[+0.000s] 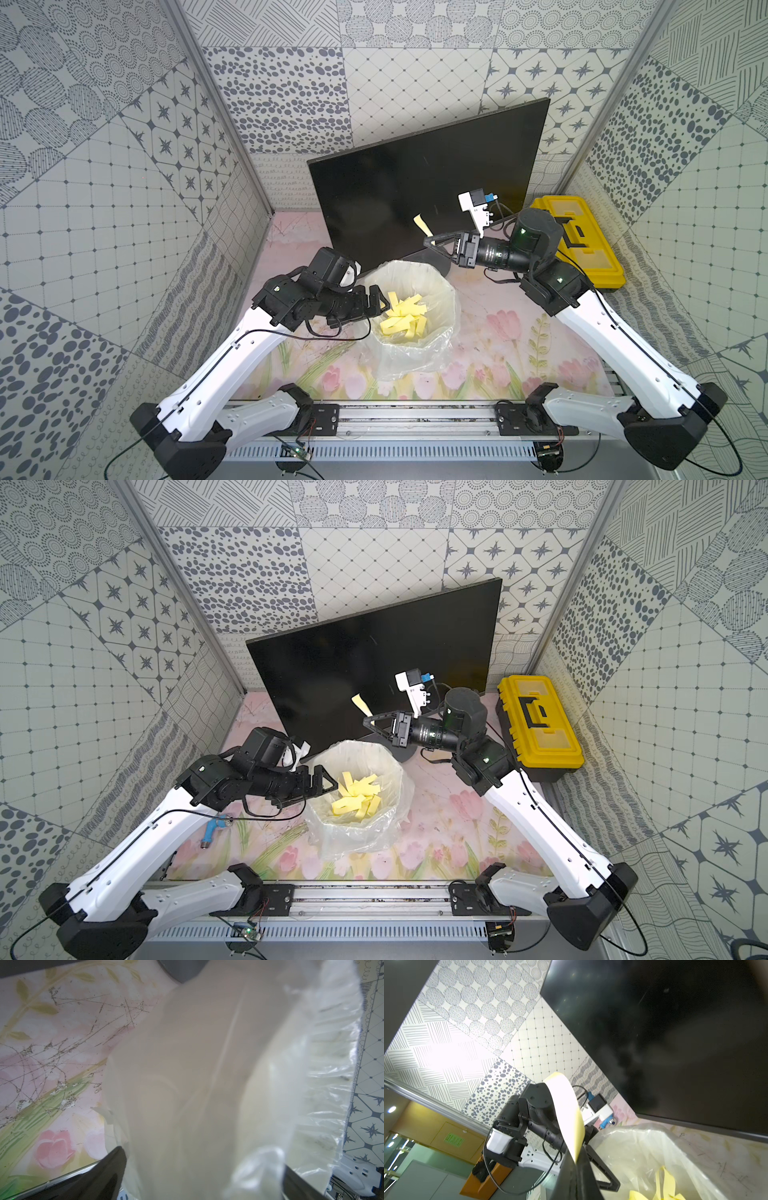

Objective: Remove the sticky note from the monitor
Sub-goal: Place the sticky note in the trash bin.

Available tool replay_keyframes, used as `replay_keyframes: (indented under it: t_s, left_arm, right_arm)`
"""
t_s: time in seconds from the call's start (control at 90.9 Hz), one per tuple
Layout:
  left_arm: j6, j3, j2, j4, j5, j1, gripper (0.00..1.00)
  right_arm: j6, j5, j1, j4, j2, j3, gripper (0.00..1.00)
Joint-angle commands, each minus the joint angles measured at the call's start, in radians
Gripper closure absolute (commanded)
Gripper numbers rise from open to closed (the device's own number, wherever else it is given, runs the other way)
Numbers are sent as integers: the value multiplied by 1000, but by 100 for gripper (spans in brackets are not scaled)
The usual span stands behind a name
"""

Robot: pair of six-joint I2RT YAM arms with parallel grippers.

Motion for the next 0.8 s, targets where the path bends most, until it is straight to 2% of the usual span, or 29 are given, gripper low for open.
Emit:
replay_keyframes:
  t_s: [0.0, 0.275, 0.792]
  left_arm:
    - [11, -7, 0, 24, -4, -11, 1]
    - [4, -27, -15, 37, -9, -12, 1]
    - [-3, -44, -29, 55, -21, -12, 1]
  right_arm:
    - [-85, 42, 44, -108, -37, -32, 100]
    - [-162, 101, 108, -288, -66, -65, 100]
    - [-236, 138, 151, -392, -4, -42, 100]
